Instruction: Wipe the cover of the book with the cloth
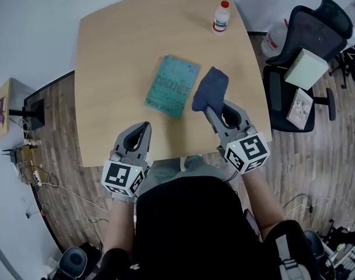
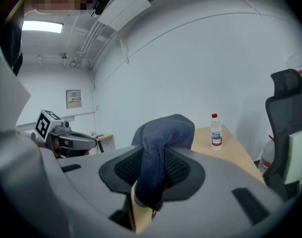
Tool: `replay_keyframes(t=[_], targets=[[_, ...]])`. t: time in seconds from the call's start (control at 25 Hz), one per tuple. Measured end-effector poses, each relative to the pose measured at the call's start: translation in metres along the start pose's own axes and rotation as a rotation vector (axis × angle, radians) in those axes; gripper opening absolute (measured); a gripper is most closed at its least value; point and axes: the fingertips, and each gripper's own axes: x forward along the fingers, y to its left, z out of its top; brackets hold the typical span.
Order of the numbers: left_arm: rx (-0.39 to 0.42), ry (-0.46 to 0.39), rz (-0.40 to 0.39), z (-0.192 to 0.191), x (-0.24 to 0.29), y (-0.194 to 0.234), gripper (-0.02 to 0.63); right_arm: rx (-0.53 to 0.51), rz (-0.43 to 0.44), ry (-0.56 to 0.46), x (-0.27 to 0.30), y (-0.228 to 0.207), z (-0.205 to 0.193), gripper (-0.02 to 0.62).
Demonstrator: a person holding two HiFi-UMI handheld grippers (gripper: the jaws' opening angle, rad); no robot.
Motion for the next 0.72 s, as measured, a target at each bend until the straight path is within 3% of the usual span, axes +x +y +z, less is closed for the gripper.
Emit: replay_keyframes(t=[0.32,0.72], targets=[[-0.019,0.064,-0.039,-0.03,0.049,0.017,0.021,0.011,-0.046,0.029,0.04,-0.045,-0.008,0.115],[-0.133,0.146,-0.044,-0.076,0.105,0.072,0.02,0.042,-0.089,0.144,0.108,-0.088,-0.04,0.115]])
